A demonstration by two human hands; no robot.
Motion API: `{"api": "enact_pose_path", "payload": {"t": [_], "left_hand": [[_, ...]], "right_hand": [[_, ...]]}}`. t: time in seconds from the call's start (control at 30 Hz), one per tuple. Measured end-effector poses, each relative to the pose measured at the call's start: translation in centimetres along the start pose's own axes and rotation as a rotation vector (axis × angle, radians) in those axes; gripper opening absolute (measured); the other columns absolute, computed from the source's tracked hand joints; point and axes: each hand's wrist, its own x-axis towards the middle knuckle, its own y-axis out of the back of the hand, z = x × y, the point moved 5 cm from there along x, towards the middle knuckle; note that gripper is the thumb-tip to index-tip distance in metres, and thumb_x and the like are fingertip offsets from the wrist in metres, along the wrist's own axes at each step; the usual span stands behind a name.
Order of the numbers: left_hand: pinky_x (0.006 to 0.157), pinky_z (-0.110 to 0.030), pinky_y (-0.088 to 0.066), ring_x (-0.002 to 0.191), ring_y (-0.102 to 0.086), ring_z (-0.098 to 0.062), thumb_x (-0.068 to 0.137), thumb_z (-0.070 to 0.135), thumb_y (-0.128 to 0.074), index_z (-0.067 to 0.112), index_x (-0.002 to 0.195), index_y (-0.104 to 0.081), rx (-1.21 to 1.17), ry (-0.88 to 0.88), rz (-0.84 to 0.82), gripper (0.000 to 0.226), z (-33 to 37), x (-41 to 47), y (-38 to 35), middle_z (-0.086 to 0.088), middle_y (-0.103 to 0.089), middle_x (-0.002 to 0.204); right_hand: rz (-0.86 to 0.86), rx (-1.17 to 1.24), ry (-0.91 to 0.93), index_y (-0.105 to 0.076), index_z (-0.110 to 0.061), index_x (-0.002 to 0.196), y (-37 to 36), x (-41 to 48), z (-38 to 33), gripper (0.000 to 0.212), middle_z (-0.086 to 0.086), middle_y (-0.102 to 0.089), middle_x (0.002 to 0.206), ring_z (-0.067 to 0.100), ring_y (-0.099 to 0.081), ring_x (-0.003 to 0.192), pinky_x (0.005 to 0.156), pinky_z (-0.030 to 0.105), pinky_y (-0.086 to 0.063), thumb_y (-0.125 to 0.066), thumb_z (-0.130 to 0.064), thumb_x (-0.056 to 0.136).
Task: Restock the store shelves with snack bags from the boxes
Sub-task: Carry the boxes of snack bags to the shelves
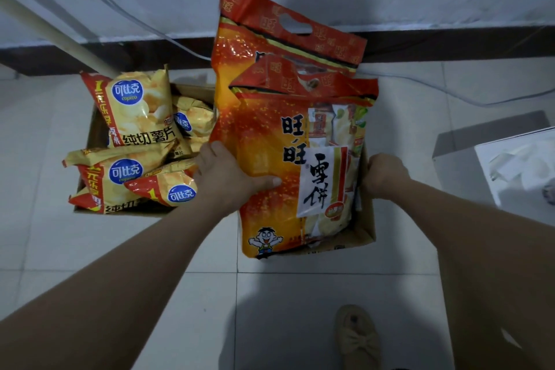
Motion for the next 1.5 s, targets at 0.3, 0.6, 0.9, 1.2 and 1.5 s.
{"api": "enact_pose_path", "payload": {"t": [0.3, 0.6, 0.9, 1.2, 1.5], "left_hand": [[0.115, -0.056, -0.014, 0.138, -0.027, -0.039, 0.056, 0.065, -0.074, 0.017, 0.142, -0.009, -0.099, 0.025, -0.009, 0.118, 0.8, 0.7, -0.3, -0.012, -0.034, 0.148], [0.105, -0.052, -0.039, 0.136, -0.034, -0.031, 0.019, 0.079, -0.076, 0.027, 0.143, -0.020, -0.275, 0.139, -0.216, 0.146, -0.8, 1.9, -2.2, -0.006, -0.034, 0.147], [0.113, -0.057, -0.023, 0.141, -0.022, -0.037, 0.041, 0.074, -0.076, 0.023, 0.145, -0.013, -0.367, 0.221, -0.057, 0.132, -1.5, 0.0, -3.5, -0.010, -0.029, 0.150], [0.115, -0.053, -0.024, 0.143, -0.023, -0.034, 0.049, 0.062, -0.081, 0.010, 0.150, -0.005, -0.631, 0.399, 0.138, 0.136, -3.3, -5.0, -6.5, -0.013, -0.019, 0.156], [0.102, -0.058, -0.040, 0.113, -0.059, -0.031, 0.039, 0.064, -0.078, 0.028, 0.127, -0.046, -0.856, 0.339, -0.514, 0.100, -2.4, -4.7, -8.9, -0.004, -0.064, 0.120]], "right_hand": [[-0.078, 0.365, -0.038, -0.058, 0.001, 0.098, -1.4, -0.4, 2.9, 0.017, 0.023, -0.064, 0.104, 0.039, -0.063, 0.098, 0.089, 0.046, -0.053, -0.049, -0.012, 0.090], [-0.144, 0.616, -0.044, -0.063, 0.006, 0.096, -1.4, -0.6, 4.3, 0.038, 0.029, -0.064, 0.099, 0.039, -0.064, 0.092, 0.091, 0.050, -0.053, -0.048, -0.028, 0.097], [-0.071, 0.563, -0.070, -0.063, 0.011, 0.091, -2.0, -0.2, 4.9, 0.043, 0.031, -0.066, 0.102, 0.039, -0.065, 0.088, 0.084, 0.047, -0.056, -0.047, -0.028, 0.098], [-0.093, 0.587, -0.078, -0.062, 0.004, 0.088, -3.3, -1.2, 5.2, 0.035, 0.027, -0.065, 0.102, 0.038, -0.063, 0.090, 0.083, 0.043, -0.055, -0.045, -0.024, 0.099], [-0.311, 0.685, -0.092, -0.044, -0.013, 0.137, -5.6, -2.6, 6.1, 0.048, 0.016, -0.057, 0.128, 0.036, -0.055, 0.115, 0.090, 0.047, -0.048, -0.057, -0.005, 0.091]]}}
